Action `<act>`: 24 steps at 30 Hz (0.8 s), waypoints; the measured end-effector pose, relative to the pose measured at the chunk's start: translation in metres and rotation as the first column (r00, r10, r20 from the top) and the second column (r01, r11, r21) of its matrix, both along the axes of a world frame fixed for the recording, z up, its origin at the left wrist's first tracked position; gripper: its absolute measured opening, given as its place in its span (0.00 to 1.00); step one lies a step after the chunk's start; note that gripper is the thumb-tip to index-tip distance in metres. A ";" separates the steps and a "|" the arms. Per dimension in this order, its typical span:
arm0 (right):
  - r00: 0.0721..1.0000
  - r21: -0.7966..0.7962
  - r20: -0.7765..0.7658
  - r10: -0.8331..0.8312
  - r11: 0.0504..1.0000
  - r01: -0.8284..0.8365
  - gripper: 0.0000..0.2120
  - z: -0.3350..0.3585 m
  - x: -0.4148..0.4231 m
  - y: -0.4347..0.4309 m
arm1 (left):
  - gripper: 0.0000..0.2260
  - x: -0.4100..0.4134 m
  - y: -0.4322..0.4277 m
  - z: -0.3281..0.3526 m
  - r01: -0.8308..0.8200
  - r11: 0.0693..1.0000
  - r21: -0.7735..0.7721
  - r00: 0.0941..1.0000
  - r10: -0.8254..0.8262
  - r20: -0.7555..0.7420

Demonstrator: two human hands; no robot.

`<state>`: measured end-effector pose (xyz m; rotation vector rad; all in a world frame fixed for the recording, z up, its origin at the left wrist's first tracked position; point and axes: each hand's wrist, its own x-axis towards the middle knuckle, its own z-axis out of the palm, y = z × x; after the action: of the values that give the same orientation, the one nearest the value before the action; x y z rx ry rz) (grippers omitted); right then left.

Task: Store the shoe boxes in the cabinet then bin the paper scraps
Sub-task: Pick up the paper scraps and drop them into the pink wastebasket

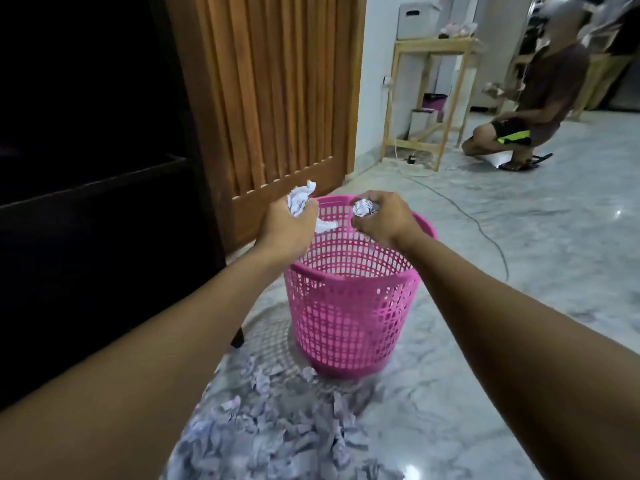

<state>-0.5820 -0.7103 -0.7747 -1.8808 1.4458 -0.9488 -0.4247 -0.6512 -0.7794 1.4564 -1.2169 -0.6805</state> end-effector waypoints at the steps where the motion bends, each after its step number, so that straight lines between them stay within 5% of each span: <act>1: 1.000 0.017 -0.004 0.001 1.000 -0.001 0.09 -0.007 -0.005 -0.013 | 0.12 -0.010 -0.017 -0.002 -0.024 1.000 0.017 1.000 0.024 0.014; 5: 0.996 0.080 -0.042 0.083 0.994 -0.080 0.12 -0.039 -0.023 -0.051 | 0.09 -0.035 -0.074 -0.023 -0.100 0.995 0.014 0.989 0.098 0.114; 10: 0.954 0.198 -0.236 0.185 0.970 -0.139 0.33 -0.060 -0.033 -0.077 | 0.19 -0.041 -0.101 -0.042 0.037 0.969 0.244 0.874 -0.150 0.462; 15: 0.895 0.257 -0.396 0.207 0.960 -0.109 0.22 -0.051 -0.040 -0.071 | 0.20 -0.022 -0.093 -0.045 -0.018 0.893 0.449 0.656 -0.328 0.680; 19: 0.909 0.054 -0.405 0.095 0.995 -0.080 0.13 -0.056 -0.041 -0.046 | 0.13 -0.006 -0.070 -0.051 -0.032 0.907 0.420 0.638 -0.305 0.707; 24: 0.912 -0.241 -0.404 -0.075 0.970 -0.027 0.25 -0.065 -0.043 0.006 | 0.18 0.015 -0.033 -0.066 0.066 0.965 0.254 0.649 -0.235 0.723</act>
<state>-0.6246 -0.7042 -0.8393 -2.3570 1.6534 -0.7988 -0.4102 -0.6837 -0.8452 1.9178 -1.9754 -0.2925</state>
